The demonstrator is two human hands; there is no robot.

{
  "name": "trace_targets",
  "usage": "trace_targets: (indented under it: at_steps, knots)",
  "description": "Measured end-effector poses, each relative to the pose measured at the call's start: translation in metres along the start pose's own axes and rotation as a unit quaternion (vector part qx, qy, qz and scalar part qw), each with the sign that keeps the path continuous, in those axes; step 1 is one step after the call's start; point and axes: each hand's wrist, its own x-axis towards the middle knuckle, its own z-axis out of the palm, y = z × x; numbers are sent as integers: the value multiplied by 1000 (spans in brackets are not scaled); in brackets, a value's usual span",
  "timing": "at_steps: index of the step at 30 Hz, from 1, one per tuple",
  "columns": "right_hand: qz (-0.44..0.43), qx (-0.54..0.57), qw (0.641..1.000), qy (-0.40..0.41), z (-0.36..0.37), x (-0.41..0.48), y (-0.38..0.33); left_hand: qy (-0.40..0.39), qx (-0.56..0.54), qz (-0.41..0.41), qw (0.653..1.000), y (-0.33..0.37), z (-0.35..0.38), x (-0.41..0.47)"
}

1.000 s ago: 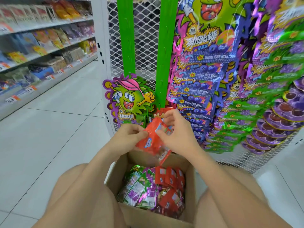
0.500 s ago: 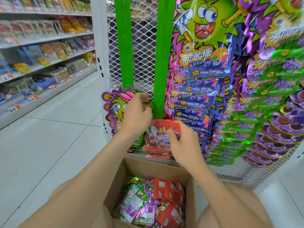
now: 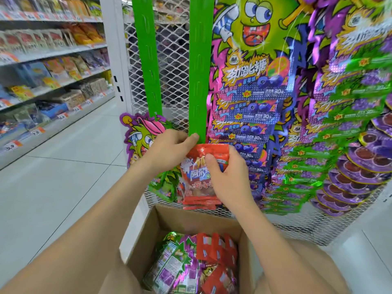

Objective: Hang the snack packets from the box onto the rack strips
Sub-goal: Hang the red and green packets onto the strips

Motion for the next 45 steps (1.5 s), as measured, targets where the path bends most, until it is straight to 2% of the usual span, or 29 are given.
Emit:
trace_targets:
  at_steps: [6,10,18,21,25,29,32,34,36,38,41,43,45]
  knots:
    - [8,15,999,42,17,0,-8,-39,-87,-19,995,-5,-7,-8]
    - [23,-7,999,48,20,-3,-7,-45,-70,-2,997,-5,-11,-14]
    - [21,-132,991,8,16,-7,-1,-45,-44,20,998,-11,-6,-15]
    - [9,-95,995,14,17,-6,3,-50,-2,41,998,-16,-6,-14]
    - [-5,-72,996,51,16,-4,1,-69,-11,61,996,-22,-6,-15]
    - [1,-67,997,48,18,-5,0,-70,-1,70,995,-25,-7,-13]
    - [1,-152,988,34,17,-8,-1,-28,33,82,996,-23,-3,-14]
    - [-21,-243,969,36,13,-9,-2,6,61,89,994,-22,2,-15]
    - [-30,-290,956,40,5,-9,-4,45,79,93,991,-23,8,-18]
    - [-41,-292,954,57,-4,-9,-5,96,74,103,987,-25,14,-24]
    - [-93,-237,966,56,-16,-11,-6,159,23,95,982,-29,25,-34]
    - [-98,-183,978,-15,-21,-13,-3,187,-10,93,978,-35,35,-38]
    - [-56,-181,970,-154,-25,-15,3,230,22,108,967,-39,48,-45]
